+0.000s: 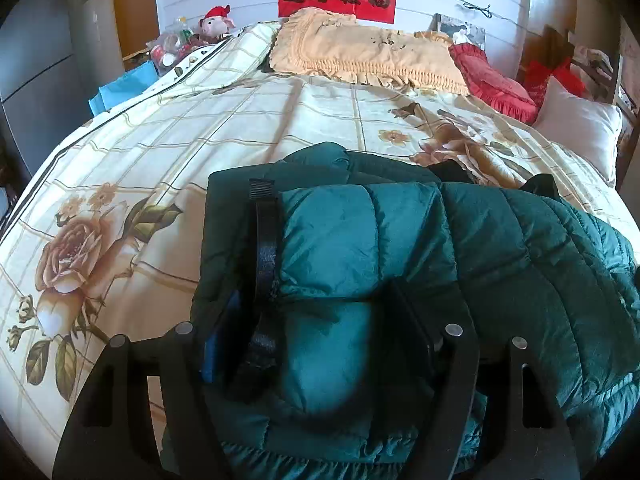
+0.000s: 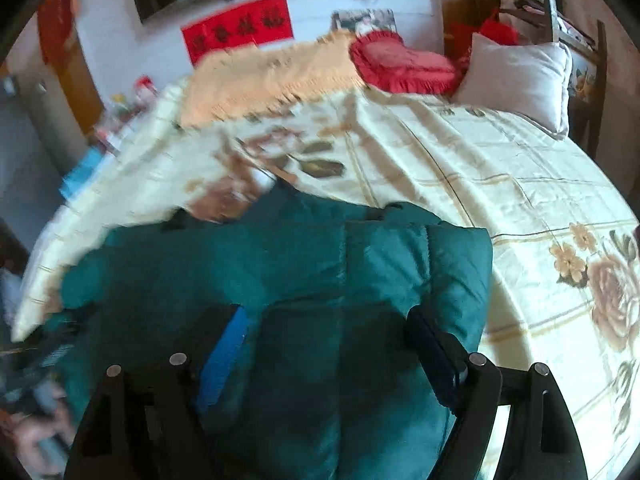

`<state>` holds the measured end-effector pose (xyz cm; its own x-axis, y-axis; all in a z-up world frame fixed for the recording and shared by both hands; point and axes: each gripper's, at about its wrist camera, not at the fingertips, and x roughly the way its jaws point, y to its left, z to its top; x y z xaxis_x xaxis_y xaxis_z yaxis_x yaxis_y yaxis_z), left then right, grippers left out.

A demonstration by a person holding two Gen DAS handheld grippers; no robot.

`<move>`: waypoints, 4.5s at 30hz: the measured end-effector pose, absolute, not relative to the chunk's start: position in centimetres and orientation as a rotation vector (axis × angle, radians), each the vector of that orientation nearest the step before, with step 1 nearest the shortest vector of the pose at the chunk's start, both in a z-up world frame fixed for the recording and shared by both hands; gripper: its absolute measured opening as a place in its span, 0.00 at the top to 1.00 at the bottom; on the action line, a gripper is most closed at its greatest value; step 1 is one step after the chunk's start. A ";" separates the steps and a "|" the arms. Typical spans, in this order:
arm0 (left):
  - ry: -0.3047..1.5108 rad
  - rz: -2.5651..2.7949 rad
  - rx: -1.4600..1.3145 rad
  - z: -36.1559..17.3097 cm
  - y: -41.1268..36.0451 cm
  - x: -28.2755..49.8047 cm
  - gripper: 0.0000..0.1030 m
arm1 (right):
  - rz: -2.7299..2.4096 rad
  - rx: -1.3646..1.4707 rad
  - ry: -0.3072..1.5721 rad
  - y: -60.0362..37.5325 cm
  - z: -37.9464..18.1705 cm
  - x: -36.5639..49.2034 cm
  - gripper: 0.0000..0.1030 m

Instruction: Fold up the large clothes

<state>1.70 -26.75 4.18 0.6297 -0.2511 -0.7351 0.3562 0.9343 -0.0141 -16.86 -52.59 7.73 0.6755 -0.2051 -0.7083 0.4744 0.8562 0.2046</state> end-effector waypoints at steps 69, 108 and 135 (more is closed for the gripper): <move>0.803 -0.362 0.172 6.4 -12.3 -17.4 0.22 | -0.337 0.333 0.874 -39.7 4.3 -38.6 0.16; 0.945 -0.348 0.121 3.6 -6.4 -21.4 0.22 | -0.365 0.352 0.946 -39.9 3.2 -44.1 0.11; 1.129 -0.454 -0.059 2.7 -2.8 -21.1 0.22 | -0.298 0.487 0.999 -41.3 1.8 -48.1 0.09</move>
<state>-21.13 -2.78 2.67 0.3469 -0.3795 -0.8577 0.3207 0.9074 -0.2717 -48.12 -41.26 1.78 0.5140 -0.0185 -0.8576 0.4540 0.8541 0.2537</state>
